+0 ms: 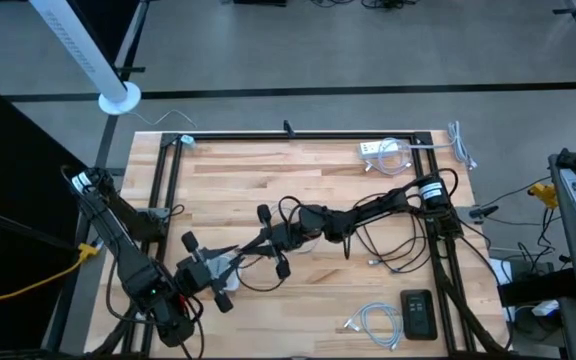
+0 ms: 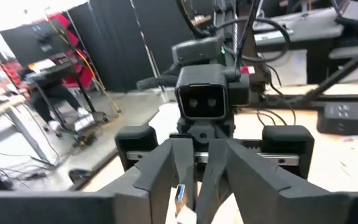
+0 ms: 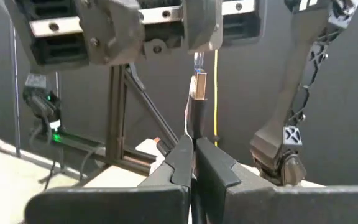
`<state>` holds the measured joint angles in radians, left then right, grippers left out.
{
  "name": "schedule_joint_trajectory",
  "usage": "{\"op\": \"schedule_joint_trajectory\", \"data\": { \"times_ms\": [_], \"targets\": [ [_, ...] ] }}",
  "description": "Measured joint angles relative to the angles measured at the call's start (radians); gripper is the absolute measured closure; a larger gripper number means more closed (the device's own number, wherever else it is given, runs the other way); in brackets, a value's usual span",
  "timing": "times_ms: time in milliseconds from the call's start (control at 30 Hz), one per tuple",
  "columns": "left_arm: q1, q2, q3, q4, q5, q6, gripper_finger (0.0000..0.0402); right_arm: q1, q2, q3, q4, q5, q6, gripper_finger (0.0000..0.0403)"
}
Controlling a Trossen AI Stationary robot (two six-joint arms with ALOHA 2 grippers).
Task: Plug in charger cables
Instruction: Insert the left black charger cable into the bottom white outlet extension
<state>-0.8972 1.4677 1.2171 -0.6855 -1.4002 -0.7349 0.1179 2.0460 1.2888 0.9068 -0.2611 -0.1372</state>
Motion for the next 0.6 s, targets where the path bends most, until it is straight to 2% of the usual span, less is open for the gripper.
{"op": "schedule_joint_trajectory", "data": {
  "times_ms": [200, 600],
  "targets": [
    [0.036, -0.001, 0.0, -0.03, 0.1, -0.041, 0.0255, 0.002, 0.0, 0.0, -0.004, 0.001, -0.035, 0.0401],
    [0.041, -0.094, 0.0, -0.12, 0.289, -0.045, 0.0294, 0.004, 0.0, 0.0, -0.046, 0.0, -0.076, 0.04]
  ]
}}
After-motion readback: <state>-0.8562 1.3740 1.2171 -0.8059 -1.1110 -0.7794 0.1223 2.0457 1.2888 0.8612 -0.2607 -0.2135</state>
